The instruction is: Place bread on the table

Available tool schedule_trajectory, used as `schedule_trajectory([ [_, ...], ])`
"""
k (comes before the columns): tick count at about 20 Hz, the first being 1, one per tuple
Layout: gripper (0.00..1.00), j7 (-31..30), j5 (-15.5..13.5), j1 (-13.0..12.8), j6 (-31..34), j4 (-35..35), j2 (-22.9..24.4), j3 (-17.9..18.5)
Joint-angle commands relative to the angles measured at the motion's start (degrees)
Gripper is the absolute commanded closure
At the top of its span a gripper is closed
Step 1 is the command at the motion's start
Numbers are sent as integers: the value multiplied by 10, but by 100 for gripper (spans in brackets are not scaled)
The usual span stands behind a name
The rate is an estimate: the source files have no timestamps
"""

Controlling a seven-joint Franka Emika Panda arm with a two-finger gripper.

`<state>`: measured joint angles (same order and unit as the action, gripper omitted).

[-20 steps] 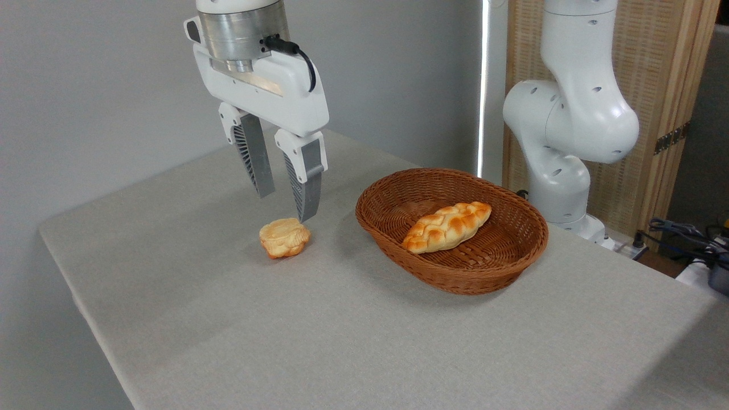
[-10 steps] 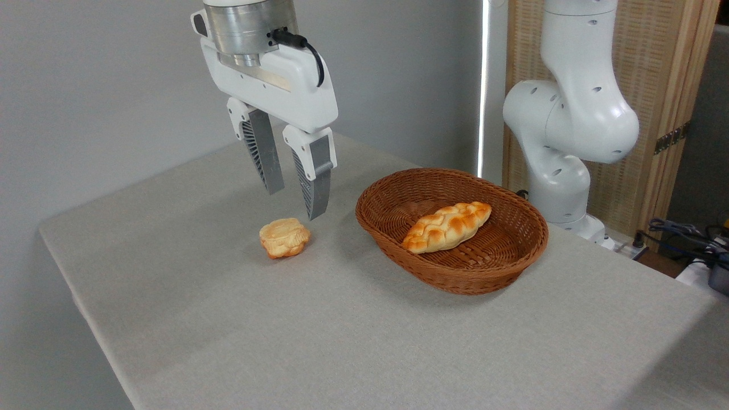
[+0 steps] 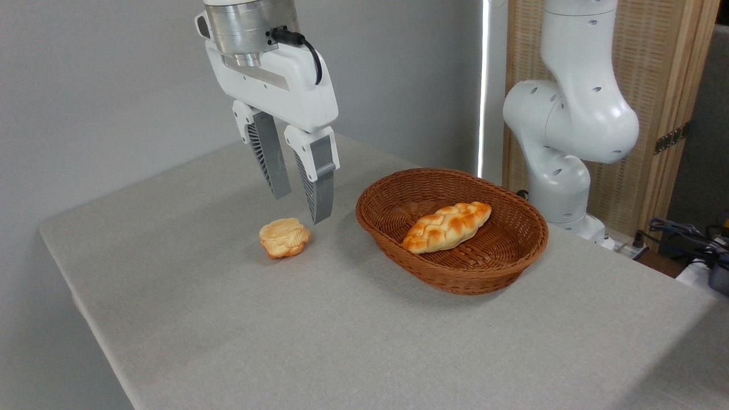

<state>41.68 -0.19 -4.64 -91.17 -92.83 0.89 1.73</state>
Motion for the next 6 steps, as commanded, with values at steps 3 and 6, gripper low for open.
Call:
schedule_trajectory([
  [3, 0, 7, 3, -2, 14, 12, -3, 2],
  [6, 0, 7, 2, -2, 14, 12, -3, 1],
])
